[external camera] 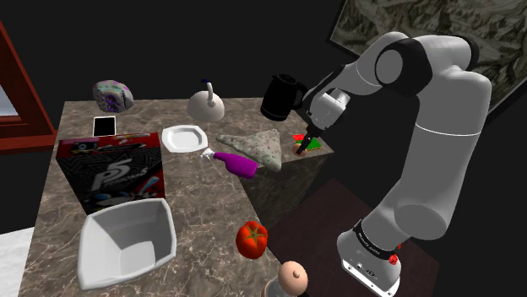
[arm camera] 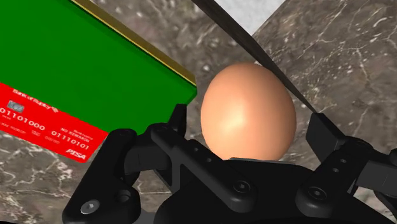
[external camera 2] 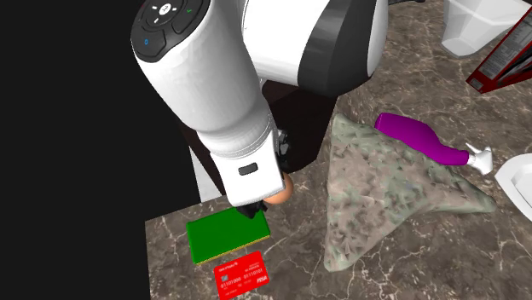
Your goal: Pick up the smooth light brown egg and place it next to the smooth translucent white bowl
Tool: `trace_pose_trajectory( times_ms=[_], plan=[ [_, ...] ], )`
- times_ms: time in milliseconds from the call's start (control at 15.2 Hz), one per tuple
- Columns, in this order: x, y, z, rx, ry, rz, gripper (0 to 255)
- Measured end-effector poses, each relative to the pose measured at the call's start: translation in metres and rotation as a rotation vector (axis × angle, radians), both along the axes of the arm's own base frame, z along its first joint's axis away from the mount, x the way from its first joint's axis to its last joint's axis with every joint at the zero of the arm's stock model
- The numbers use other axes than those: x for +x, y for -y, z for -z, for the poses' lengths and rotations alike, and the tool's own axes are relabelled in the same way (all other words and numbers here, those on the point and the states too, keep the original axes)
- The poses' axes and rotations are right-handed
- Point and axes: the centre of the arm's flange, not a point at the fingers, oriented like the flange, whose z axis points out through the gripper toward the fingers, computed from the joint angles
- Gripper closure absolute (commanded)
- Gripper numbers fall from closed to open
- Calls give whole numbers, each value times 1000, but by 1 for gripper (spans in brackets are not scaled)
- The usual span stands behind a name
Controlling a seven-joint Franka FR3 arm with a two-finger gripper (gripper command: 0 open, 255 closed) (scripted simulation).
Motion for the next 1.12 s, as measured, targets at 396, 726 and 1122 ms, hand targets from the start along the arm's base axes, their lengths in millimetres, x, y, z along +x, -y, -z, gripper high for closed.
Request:
trace_pose_trajectory(
  times_ms=[396, 726, 1122],
  plan=[
    [1, 0, -1, 0, 3, -1, 255],
    [1, 0, 0, -1, 5, -1, 255],
    [-1, 0, -15, 1, 0, 0, 255]
  ],
)
